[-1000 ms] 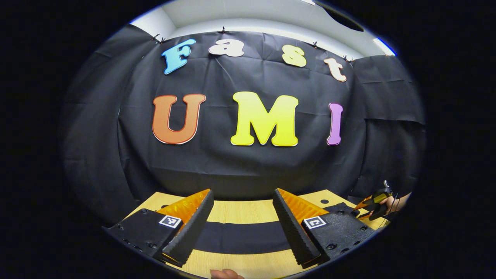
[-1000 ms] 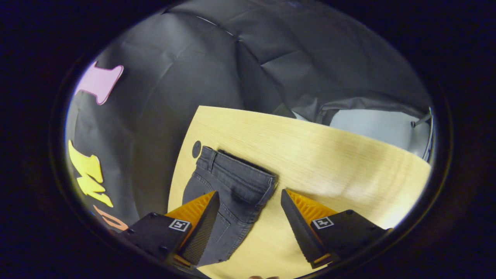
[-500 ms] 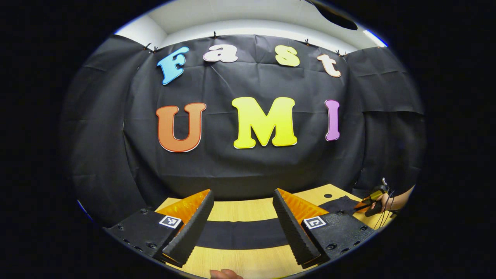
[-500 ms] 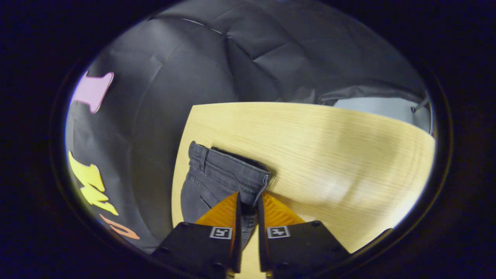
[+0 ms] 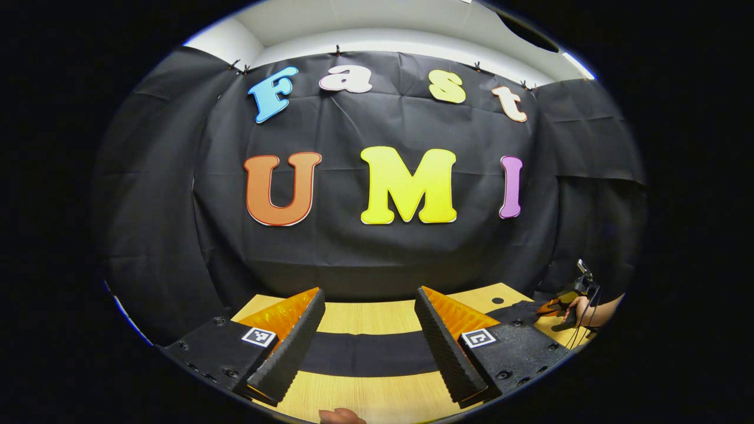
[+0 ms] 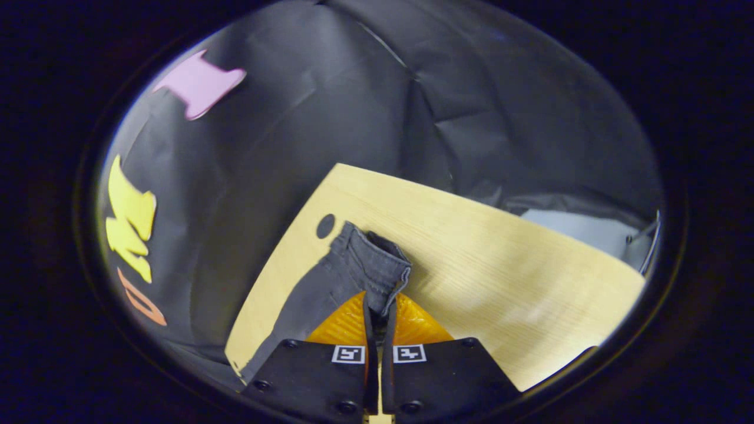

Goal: Grasp the waist and the cuffs of the jeans and fold them to make the two legs overlap; first hold the waist and fold one-third of the jeans toward the cuffs, then hold the cuffs and fold the remaining one-third in the same direction to finish folding.

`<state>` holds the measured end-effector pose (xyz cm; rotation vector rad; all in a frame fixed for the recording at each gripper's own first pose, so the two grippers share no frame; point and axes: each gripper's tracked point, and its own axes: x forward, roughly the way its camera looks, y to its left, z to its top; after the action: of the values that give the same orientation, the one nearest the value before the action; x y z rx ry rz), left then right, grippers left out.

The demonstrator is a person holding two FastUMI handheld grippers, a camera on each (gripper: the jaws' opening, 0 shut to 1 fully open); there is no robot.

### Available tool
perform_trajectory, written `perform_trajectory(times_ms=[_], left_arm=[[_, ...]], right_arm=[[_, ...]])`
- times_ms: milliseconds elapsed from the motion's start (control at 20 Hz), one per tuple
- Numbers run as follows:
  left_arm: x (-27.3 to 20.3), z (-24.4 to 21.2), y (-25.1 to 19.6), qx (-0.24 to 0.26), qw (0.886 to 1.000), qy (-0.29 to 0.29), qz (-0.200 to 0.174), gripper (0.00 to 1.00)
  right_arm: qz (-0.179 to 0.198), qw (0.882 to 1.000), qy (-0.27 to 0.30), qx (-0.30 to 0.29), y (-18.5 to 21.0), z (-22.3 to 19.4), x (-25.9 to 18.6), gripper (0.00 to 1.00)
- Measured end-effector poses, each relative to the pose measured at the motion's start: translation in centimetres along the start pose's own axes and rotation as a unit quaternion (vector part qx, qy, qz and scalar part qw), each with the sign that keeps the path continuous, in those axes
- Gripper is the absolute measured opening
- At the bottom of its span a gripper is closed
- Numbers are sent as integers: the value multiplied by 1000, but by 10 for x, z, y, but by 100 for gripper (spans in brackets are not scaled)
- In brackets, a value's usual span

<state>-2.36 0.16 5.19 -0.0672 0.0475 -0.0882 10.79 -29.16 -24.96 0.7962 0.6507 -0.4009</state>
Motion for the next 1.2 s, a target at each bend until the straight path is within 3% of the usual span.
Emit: perform_trajectory(times_ms=[200, 500, 950, 1200], left_arm=[[-1, -3, 14, 0, 1000, -2, 6, 98], [-12, -18, 42, -17, 999, 14, 30, 98], [-17, -30, 78, -32, 998, 22, 52, 98], [-17, -41, 93, -45, 997, 31, 57, 99]], right_arm=[[33, 991, -59, -112, 69, 15, -43, 3], [118, 960, -125, -220, 203, -6, -92, 3], [232, 912, -128, -313, 336, -118, -130, 3], [260, 890, -88, -364, 370, -211, -121, 3]])
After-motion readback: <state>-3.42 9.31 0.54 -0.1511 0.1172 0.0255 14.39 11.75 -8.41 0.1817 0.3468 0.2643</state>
